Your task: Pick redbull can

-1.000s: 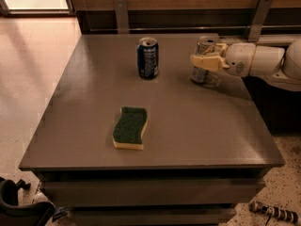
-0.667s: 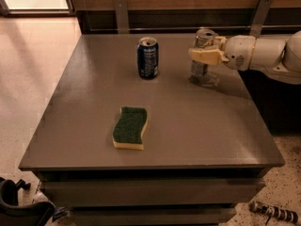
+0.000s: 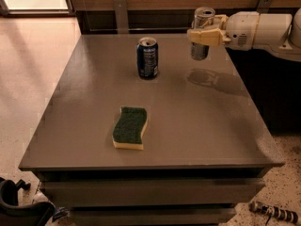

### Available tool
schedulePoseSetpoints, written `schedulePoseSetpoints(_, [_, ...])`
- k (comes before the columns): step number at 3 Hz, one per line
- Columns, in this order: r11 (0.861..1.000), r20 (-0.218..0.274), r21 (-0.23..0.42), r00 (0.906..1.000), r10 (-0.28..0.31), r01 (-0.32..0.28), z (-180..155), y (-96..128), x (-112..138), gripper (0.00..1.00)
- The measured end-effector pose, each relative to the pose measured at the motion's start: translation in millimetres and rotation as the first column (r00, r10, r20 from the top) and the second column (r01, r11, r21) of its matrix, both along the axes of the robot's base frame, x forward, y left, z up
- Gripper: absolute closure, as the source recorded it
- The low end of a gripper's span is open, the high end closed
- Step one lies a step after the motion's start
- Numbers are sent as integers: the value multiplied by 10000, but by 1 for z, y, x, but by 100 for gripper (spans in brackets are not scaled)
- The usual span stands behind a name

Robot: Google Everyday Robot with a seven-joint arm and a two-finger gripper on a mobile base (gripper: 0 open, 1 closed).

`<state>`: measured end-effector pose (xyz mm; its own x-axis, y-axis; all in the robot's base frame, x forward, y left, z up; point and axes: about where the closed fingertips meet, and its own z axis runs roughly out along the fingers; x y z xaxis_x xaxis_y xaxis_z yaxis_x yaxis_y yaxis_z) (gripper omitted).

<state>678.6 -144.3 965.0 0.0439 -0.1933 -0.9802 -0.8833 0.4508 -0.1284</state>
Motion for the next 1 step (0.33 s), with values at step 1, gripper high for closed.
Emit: schedulePoseSetpoints(1, [9998, 296, -210, 9996, 13, -7, 22, 2, 0, 100])
